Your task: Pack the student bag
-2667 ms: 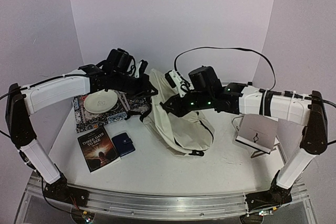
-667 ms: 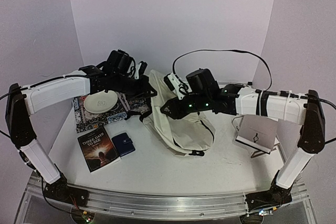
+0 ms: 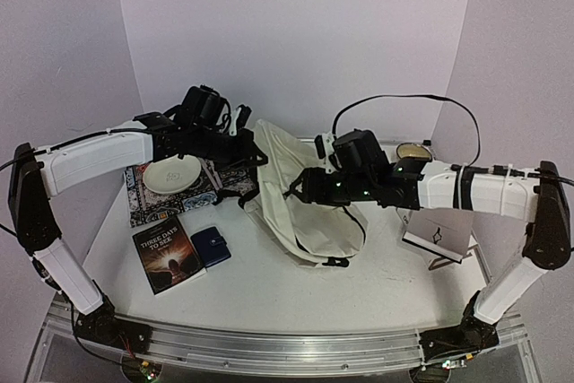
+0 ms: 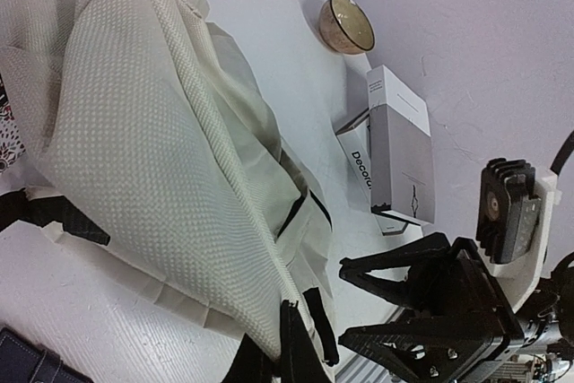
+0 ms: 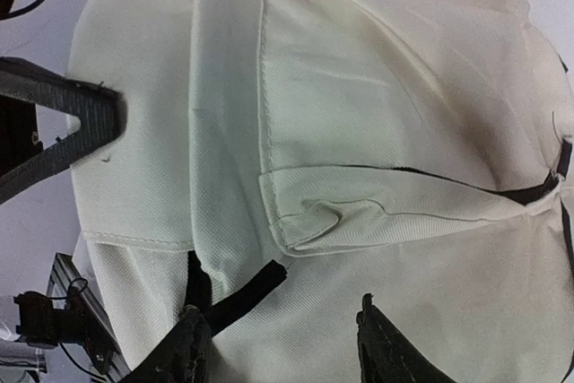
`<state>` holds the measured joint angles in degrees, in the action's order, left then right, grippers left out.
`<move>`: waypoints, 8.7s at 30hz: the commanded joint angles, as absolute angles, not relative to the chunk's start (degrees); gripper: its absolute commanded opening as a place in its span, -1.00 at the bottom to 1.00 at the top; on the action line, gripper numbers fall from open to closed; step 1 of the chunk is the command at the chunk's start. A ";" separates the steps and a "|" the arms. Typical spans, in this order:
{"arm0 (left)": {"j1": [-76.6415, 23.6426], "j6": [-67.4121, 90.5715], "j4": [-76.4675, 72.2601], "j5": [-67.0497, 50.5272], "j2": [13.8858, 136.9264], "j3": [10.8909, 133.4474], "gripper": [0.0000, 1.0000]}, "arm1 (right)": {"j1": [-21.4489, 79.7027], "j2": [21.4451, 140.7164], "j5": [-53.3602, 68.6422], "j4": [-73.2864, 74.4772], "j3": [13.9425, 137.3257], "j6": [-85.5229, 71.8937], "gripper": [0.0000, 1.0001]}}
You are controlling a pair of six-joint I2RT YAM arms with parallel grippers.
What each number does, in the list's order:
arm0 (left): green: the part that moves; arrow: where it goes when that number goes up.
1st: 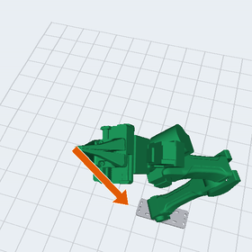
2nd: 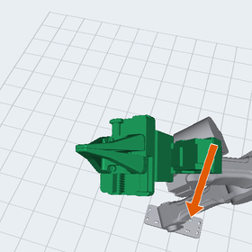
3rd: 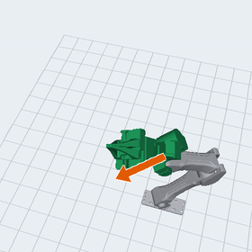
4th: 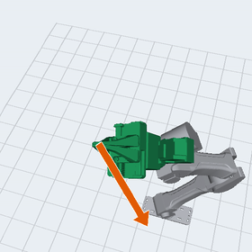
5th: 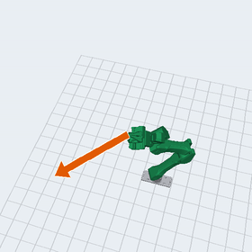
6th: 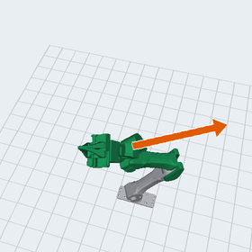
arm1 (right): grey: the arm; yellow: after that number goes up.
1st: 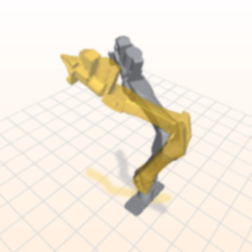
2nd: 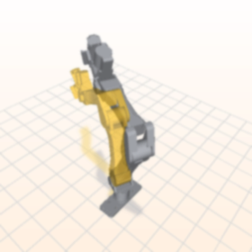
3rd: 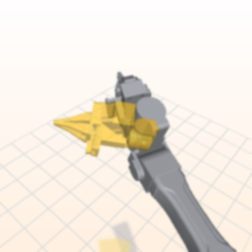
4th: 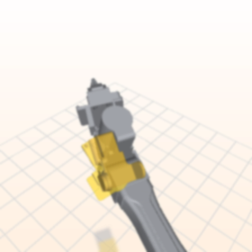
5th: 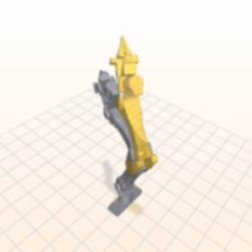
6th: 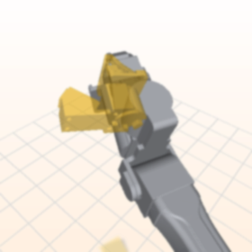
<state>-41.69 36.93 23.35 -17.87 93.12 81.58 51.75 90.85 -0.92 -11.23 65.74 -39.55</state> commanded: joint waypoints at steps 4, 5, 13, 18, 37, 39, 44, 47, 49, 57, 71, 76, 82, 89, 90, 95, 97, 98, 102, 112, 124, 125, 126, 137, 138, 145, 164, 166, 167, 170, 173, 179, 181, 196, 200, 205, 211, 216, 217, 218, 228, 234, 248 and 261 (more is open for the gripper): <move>-41.84 35.33 19.02 -19.30 90.05 82.20 -1.00 | 51.14 93.71 3.13 -19.73 66.02 -50.79 0.04; -41.86 35.33 18.99 -19.32 89.98 82.13 -1.00 | 51.00 94.29 3.94 -20.55 66.13 -51.57 0.03; -41.85 35.26 18.69 -19.50 89.65 81.67 -1.00 | 50.39 97.00 7.02 -24.33 66.33 -54.71 -0.13; -41.85 35.03 18.70 -18.93 89.56 81.17 -1.00 | 50.21 96.47 9.07 -27.66 64.80 -55.63 -0.36; -36.78 35.72 18.63 -10.55 92.21 77.35 -1.00 | 50.13 84.32 5.96 -24.64 50.54 -49.87 -1.00; -35.32 36.19 18.45 -10.93 94.13 76.99 -1.00 | 50.16 81.76 6.09 -22.80 48.15 -48.61 -1.00; -32.79 35.14 16.98 -11.81 100.06 77.85 -1.00 | 50.46 75.90 3.63 -16.75 42.75 -45.63 -1.00; -31.14 33.50 16.35 -11.80 104.90 80.10 -1.00 | 51.04 73.47 1.96 -12.76 41.20 -43.64 -1.00; -30.38 32.20 16.34 -11.94 108.51 82.41 -1.00 | 51.57 73.55 1.88 -11.93 41.06 -42.71 -1.00; -30.16 33.73 16.14 -15.08 112.19 85.24 -0.34 | 53.78 82.63 0.61 -19.60 46.67 -41.12 -1.00; -37.02 47.87 13.81 -19.80 99.86 64.96 0.24 | 55.15 96.96 0.17 -27.85 57.65 -39.83 -1.00; -39.34 54.05 7.63 -20.41 95.77 58.04 0.25 | 56.30 99.02 0.47 -28.80 60.17 -39.13 -1.00; -40.60 63.27 -4.39 -23.03 93.45 50.51 0.24 | 57.42 101.76 0.70 -29.20 63.25 -38.68 -1.00; -42.22 66.64 -9.29 -22.33 94.48 50.17 0.22 | 58.41 103.30 1.09 -29.77 64.57 -38.34 -1.00; -42.37 66.77 -9.49 -22.29 94.90 50.53 0.21 | 58.54 103.37 1.17 -29.77 64.63 -38.25 -1.00; -43.48 67.09 -10.45 -21.88 97.21 53.06 0.19 | 58.91 103.30 1.32 -29.86 64.39 -38.22 -1.00; -43.89 67.40 -10.46 -21.90 98.53 54.01 0.18 | 59.11 103.11 1.30 -29.96 64.31 -38.12 -1.00; -44.04 67.66 -10.48 -21.97 99.33 54.31 0.17 | 59.13 102.98 1.24 -29.94 64.24 -38.07 -1.00; -44.74 68.42 -10.95 -22.81 102.09 55.35 0.08 | 59.18 102.49 0.83 -29.97 63.86 -37.69 -1.00; -45.09 67.82 -11.69 -22.20 103.82 55.64 -0.67 | 59.19 99.30 -2.30 -28.60 60.97 -36.59 -1.00; -43.30 63.48 -11.09 -21.33 104.29 53.23 -1.00 | 59.16 87.89 -20.27 -11.86 53.71 -31.16 -1.00; -42.57 62.80 -10.67 -21.42 104.21 52.75 -1.00 | 59.14 86.89 -22.65 -10.23 52.93 -30.53 -1.00; -42.03 62.21 -9.85 -21.44 104.10 52.37 -1.00 | 59.10 85.74 -25.32 -8.49 52.05 -30.18 -1.00; -35.10 47.51 4.22 -19.43 102.51 54.31 -1.00 | 51.10 69.21 -38.72 3.53 42.34 -29.90 -1.00; -34.71 45.28 6.89 -18.21 102.91 55.83 -1.00 | 50.76 67.93 -37.53 3.59 42.22 -29.36 -1.00; -33.75 33.65 15.16 -12.25 107.64 68.14 -1.00 | 52.12 71.77 -14.86 -3.75 46.07 -25.14 -1.00; -33.84 45.38 19.75 -13.49 95.19 66.51 0.26 | 56.57 96.40 -5.87 -23.64 62.89 -28.67 -1.00; -35.34 47.93 18.08 -14.85 92.95 62.84 0.27 | 56.78 97.43 -6.04 -24.05 63.81 -28.71 -1.00; -36.40 49.73 16.87 -15.60 91.94 61.19 0.28 | 56.87 97.88 -6.03 -24.20 64.19 -28.76 -1.00; -39.56 54.69 12.52 -16.72 89.54 56.85 0.29 | 57.25 98.72 -5.88 -24.64 64.68 -28.99 -1.00; -42.59 57.73 9.62 -16.86 89.23 54.96 0.29 | 57.49 98.84 -5.69 -24.84 64.62 -29.29 -1.00; -47.46 56.35 8.39 -17.47 92.23 57.47 0.29 | 57.88 98.19 -5.92 -24.92 63.79 -29.53 -1.00; -48.67 52.99 8.58 -15.45 91.76 58.20 0.29 | 57.87 97.74 -6.08 -24.93 63.39 -29.53 -1.00; -60.08 14.59 -2.23 1.99 85.57 51.94 0.28 | 57.85 91.58 -12.44 -22.42 59.62 -32.59 -1.00; -60.17 8.32 -9.69 -0.05 84.65 47.22 0.27 | 57.89 89.33 -13.62 -22.14 58.08 -33.19 -1.00; -60.45 0.57 -16.22 -4.82 86.51 45.87 0.23 | 57.88 88.16 -13.21 -21.70 57.74 -33.82 -1.00; -60.84 -5.66 -20.72 -6.21 89.05 47.02 0.20 | 57.86 87.33 -13.12 -21.36 57.10 -34.39 -1.00; -60.85 -9.94 -22.78 -6.45 93.65 48.95 0.10 | 57.89 87.09 -13.30 -21.36 56.95 -34.55 -1.00; -60.82 -10.60 -23.15 -6.31 94.75 49.40 0.06 | 57.90 87.03 -13.27 -21.36 56.93 -34.54 -1.00; -60.83 -10.99 -23.80 -6.11 95.58 49.65 0.02 | 57.88 86.93 -13.26 -21.36 56.85 -34.54 -1.00; -60.91 -12.48 -28.66 -6.21 95.44 49.59 -0.83 | 57.88 85.69 -18.03 -17.15 56.81 -32.23 -1.00; -60.91 -13.48 -28.65 -4.92 90.04 44.23 -1.00 | 56.71 81.81 -28.03 -12.02 53.76 -29.87 -1.00; -60.84 -12.57 -28.82 -4.33 75.74 35.83 -1.00 | 36.75 84.59 -21.16 -10.28 46.35 -32.39 -1.00; -60.92 -5.49 -28.98 -12.59 80.08 39.05 -1.00 | 31.10 97.25 -5.55 -11.41 56.11 -24.42 -0.99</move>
<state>-60.52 -10.15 -25.37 -6.14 79.39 35.41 35.91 95.01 -0.40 -15.41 52.01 -30.79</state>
